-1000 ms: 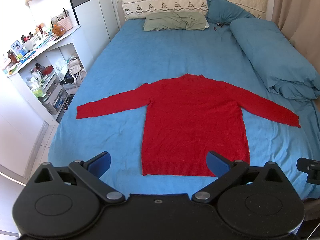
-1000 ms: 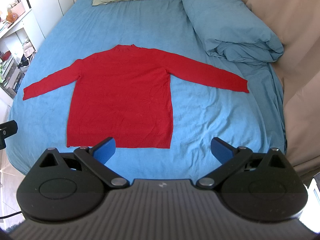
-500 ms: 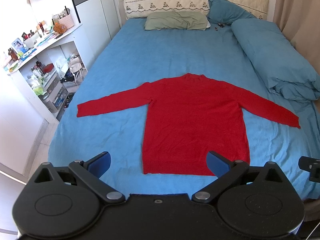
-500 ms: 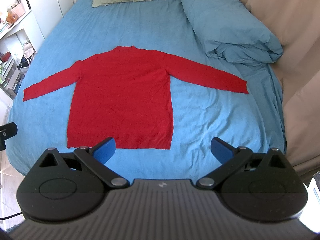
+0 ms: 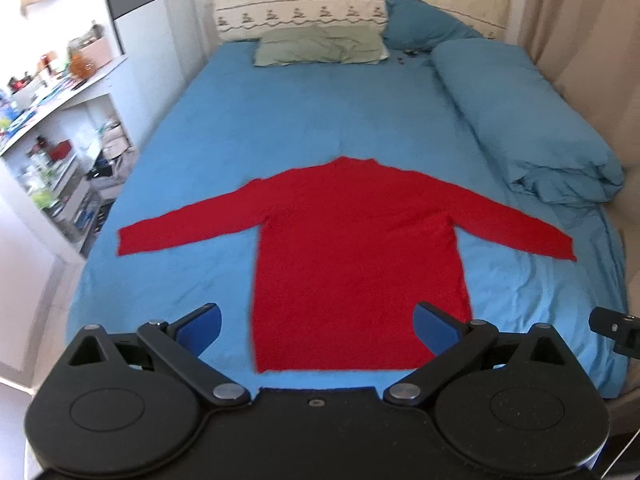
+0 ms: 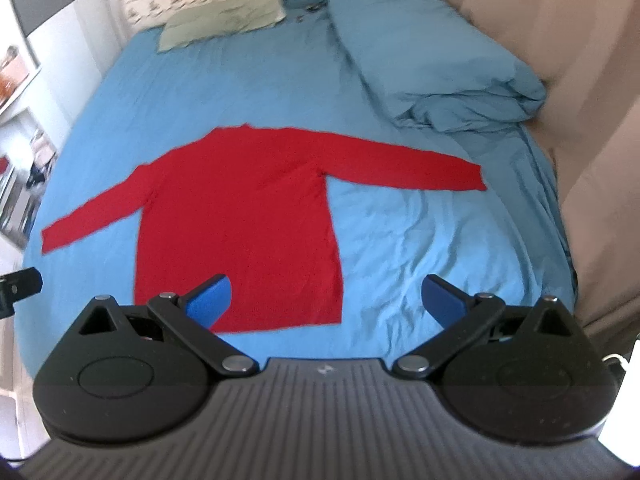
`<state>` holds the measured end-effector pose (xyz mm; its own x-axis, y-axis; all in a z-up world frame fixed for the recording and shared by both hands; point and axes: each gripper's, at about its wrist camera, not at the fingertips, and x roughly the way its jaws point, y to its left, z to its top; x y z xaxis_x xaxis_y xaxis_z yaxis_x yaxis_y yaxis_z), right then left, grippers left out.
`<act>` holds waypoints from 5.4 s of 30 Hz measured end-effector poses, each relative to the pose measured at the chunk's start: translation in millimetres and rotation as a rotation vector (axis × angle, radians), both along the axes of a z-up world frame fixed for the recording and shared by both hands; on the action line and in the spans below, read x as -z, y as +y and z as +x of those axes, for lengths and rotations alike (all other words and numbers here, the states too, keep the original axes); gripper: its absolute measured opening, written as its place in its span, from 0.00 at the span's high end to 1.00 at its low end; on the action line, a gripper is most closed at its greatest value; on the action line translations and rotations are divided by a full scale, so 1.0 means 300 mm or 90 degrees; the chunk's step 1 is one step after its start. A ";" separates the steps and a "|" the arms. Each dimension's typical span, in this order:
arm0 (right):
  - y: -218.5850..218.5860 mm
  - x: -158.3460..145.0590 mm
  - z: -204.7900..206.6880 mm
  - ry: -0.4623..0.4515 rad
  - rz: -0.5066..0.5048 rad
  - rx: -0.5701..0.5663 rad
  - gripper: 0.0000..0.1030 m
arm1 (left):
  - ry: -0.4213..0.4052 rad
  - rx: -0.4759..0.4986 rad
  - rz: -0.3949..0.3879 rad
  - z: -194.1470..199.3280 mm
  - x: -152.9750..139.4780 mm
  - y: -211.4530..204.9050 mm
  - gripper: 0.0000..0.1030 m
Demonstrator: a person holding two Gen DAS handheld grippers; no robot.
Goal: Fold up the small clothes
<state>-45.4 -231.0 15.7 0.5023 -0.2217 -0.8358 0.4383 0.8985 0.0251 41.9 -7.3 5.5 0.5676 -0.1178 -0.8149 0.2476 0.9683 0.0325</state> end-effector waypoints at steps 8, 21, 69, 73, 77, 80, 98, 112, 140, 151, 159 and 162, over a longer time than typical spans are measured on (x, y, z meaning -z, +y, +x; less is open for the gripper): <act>-0.312 0.145 0.159 0.000 0.004 0.081 0.00 | -0.007 0.006 0.004 0.223 0.102 -0.272 0.00; -0.942 0.751 0.544 -0.009 0.039 0.206 0.00 | 0.059 0.007 -0.046 0.701 0.568 -0.781 0.00; -0.680 0.967 1.284 -0.366 0.006 -0.075 0.80 | 0.005 -0.080 0.044 1.366 1.078 -0.559 0.00; -0.360 1.117 1.444 -0.284 0.025 -0.241 0.81 | 0.025 -0.140 0.055 1.397 1.088 -0.320 0.00; -0.150 1.338 1.496 -0.156 0.013 -0.335 0.81 | 0.066 -0.168 0.024 1.421 1.137 -0.180 0.00; -0.087 1.394 1.474 -0.126 -0.029 -0.366 0.79 | 0.097 -0.167 -0.007 1.420 1.180 -0.156 0.00; -0.237 1.298 1.260 -0.136 -0.106 -0.348 0.17 | 0.240 -0.149 -0.247 1.458 1.297 -0.502 0.27; -0.247 1.300 1.197 -0.134 -0.066 -0.294 0.17 | 0.190 -0.186 -0.264 1.451 1.269 -0.436 0.93; -0.348 1.302 1.218 -0.070 -0.015 -0.192 0.15 | -0.056 -0.251 -0.181 1.353 1.190 0.056 0.82; -0.465 1.256 1.219 -0.073 -0.023 -0.090 0.14 | -0.057 -0.118 -0.124 1.430 1.156 -0.077 0.25; -0.486 1.256 1.211 -0.089 -0.019 -0.086 0.14 | 0.069 -0.142 -0.117 1.577 1.313 -0.030 0.49; -0.484 1.264 1.216 -0.084 -0.017 -0.081 0.14 | 0.069 -0.095 -0.100 1.565 1.320 -0.072 0.76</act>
